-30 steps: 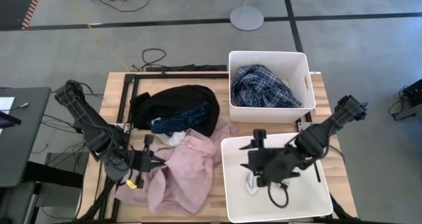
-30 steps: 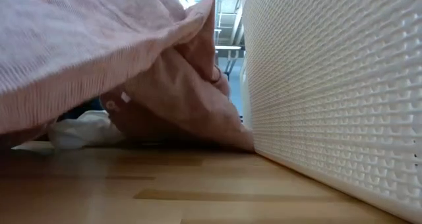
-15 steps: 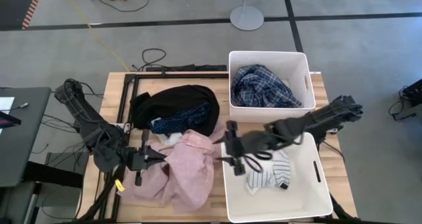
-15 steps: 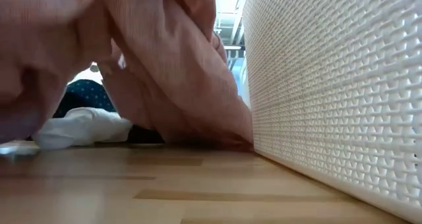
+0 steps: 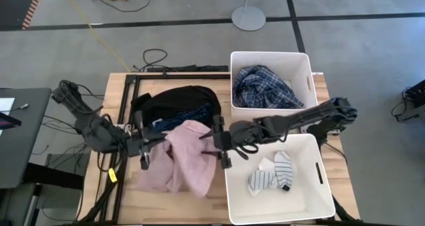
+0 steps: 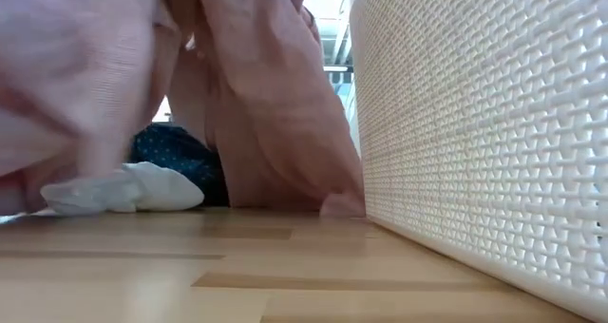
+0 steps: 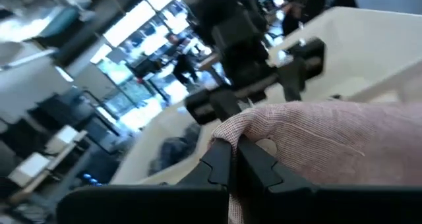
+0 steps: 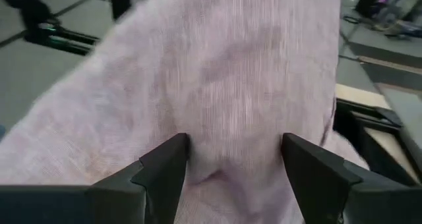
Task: Sort clothes
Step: Put the pink polo shirt into the top white laundry bin
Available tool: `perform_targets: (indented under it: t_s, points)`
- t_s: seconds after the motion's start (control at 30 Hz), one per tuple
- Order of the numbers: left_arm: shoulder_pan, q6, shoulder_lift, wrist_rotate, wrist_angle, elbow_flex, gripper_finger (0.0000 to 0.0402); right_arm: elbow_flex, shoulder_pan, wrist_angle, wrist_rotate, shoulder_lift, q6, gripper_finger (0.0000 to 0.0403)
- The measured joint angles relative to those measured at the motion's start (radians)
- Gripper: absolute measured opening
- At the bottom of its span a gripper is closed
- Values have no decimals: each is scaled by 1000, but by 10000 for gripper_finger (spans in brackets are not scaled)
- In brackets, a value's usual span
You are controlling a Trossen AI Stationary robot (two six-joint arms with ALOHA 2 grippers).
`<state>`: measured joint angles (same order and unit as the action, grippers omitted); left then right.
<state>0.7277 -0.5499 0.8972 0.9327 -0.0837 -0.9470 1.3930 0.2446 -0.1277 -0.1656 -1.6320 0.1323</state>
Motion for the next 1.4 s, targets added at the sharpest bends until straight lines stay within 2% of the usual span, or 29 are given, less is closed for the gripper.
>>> perform_targets:
  t_s: [0.1,0.3,0.5,0.67,0.83,0.97,1.07,1.13,1.3,1.4]
  points:
    - [-21,-76,-13,-26,73,0,1,0,-2,0,-46,24,12,265]
    - [-64,-224,-34,-134,236,-2,1,1,-35,6,-46,56,29,265]
    - [-146,-229,-15,-303,225,-93,1,1,-80,59,-45,59,62,265]
    - [-235,-190,29,-409,143,-197,1,1,-120,151,79,59,87,265]
    - [-340,-84,94,-546,28,-287,1,1,-144,251,153,59,109,265]
    - [-398,-50,152,-611,-6,-325,1,1,-161,278,221,58,108,259]
    - [-443,-39,195,-660,-6,-353,1,1,-166,290,248,44,107,230]
    - [-472,-24,226,-700,-8,-373,1,1,-166,287,249,39,110,193]
    - [-510,-8,278,-732,-19,-417,1,1,-165,263,251,41,160,34]
    - [-527,-2,296,-735,-27,-440,2,1,-155,288,251,41,188,14]
